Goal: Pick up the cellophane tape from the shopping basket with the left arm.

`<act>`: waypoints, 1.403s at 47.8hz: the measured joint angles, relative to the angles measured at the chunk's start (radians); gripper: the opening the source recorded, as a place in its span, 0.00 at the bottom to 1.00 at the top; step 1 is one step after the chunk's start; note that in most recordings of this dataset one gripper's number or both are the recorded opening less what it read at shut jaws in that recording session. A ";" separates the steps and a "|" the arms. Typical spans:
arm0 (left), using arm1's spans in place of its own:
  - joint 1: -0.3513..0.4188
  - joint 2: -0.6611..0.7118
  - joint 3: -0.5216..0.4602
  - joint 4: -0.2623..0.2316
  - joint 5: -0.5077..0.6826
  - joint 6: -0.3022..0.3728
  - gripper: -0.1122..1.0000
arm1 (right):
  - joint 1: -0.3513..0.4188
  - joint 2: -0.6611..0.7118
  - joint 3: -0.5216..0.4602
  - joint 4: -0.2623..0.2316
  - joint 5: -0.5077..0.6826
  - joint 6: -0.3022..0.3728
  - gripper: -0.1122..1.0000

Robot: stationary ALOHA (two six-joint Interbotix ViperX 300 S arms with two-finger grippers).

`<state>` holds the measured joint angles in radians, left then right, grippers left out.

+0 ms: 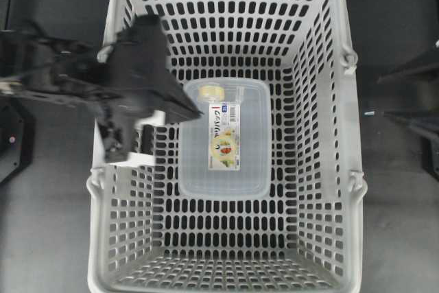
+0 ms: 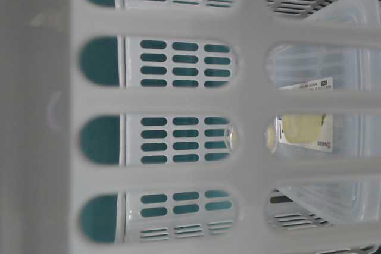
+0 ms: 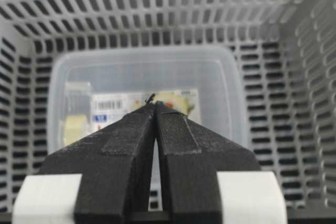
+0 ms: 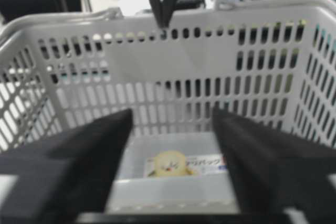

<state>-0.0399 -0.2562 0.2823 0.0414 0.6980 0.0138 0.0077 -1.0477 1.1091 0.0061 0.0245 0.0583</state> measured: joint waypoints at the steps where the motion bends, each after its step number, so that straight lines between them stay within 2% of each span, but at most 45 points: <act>1: 0.000 0.011 -0.011 0.000 0.011 0.003 0.11 | 0.000 0.000 0.000 0.000 0.000 0.000 0.77; 5: 0.000 0.075 -0.060 0.000 0.078 0.021 0.18 | 0.000 0.000 0.002 0.000 -0.002 0.003 0.80; 8: 0.002 0.117 -0.095 0.000 0.129 0.032 0.31 | 0.003 -0.002 0.000 0.000 0.000 0.003 0.79; 16: 0.006 0.212 -0.183 0.000 0.247 0.061 0.76 | 0.018 -0.003 0.000 0.000 0.000 0.003 0.78; 19: 0.008 0.244 -0.198 0.000 0.267 0.071 0.87 | 0.020 -0.003 0.000 0.000 0.000 0.005 0.78; 21: 0.009 0.264 -0.204 0.000 0.273 0.074 0.91 | 0.020 -0.003 0.000 0.000 0.000 0.005 0.78; 40: 0.020 0.430 -0.207 0.002 0.275 0.061 0.90 | 0.026 -0.003 0.000 0.000 0.000 0.005 0.78; 67: 0.002 0.480 -0.204 0.000 0.209 0.023 0.90 | 0.026 -0.005 0.002 0.000 0.000 0.005 0.78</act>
<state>-0.0383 0.2240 0.0782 0.0414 0.9066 0.0368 0.0337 -1.0523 1.1106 0.0061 0.0245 0.0629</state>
